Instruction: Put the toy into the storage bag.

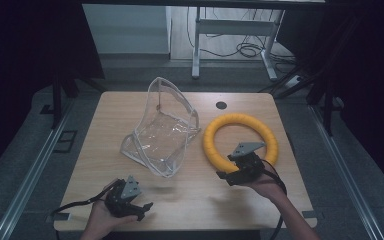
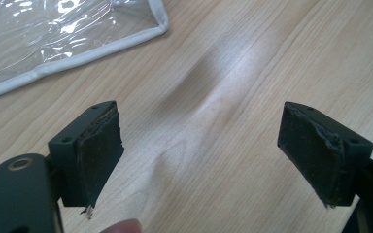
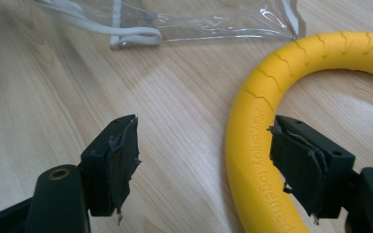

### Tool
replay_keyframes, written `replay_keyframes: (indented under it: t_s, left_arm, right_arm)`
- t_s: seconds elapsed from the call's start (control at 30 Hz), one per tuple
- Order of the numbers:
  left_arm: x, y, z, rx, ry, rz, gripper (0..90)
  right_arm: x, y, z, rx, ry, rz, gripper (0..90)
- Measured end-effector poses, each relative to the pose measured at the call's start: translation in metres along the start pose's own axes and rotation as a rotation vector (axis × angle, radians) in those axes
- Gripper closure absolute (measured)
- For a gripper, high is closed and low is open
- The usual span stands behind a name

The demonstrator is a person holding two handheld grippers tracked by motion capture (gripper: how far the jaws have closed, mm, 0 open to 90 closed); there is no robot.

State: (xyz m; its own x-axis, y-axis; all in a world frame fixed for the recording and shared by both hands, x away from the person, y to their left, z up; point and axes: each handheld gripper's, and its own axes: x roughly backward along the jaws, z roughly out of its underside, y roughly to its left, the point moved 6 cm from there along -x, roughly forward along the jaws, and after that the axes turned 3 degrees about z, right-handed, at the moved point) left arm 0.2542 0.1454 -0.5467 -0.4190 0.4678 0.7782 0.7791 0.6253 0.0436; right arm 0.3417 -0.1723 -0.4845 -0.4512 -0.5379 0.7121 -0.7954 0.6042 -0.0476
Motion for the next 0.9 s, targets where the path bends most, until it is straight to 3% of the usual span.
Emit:
replay_keyframes:
  t_s: [0.27,0.3,0.47,0.9]
  left_arm:
    - [0.000,0.000,0.000,0.001,-0.004,0.002,16.1]
    - [0.000,0.000,0.000,0.001,-0.003,0.003,16.0]
    - [0.000,0.001,0.000,0.003,-0.003,0.003,16.1]
    - [0.000,0.001,0.001,0.004,-0.003,0.005,16.1]
  right_arm:
    - [0.000,-0.010,-0.008,0.021,0.055,-0.001,26.6]
    - [-0.001,-0.011,-0.008,0.036,0.090,-0.011,26.8]
    - [-0.010,-0.013,-0.008,0.057,0.161,-0.010,26.5]
    - [-0.029,-0.024,-0.001,0.070,0.269,-0.014,27.4]
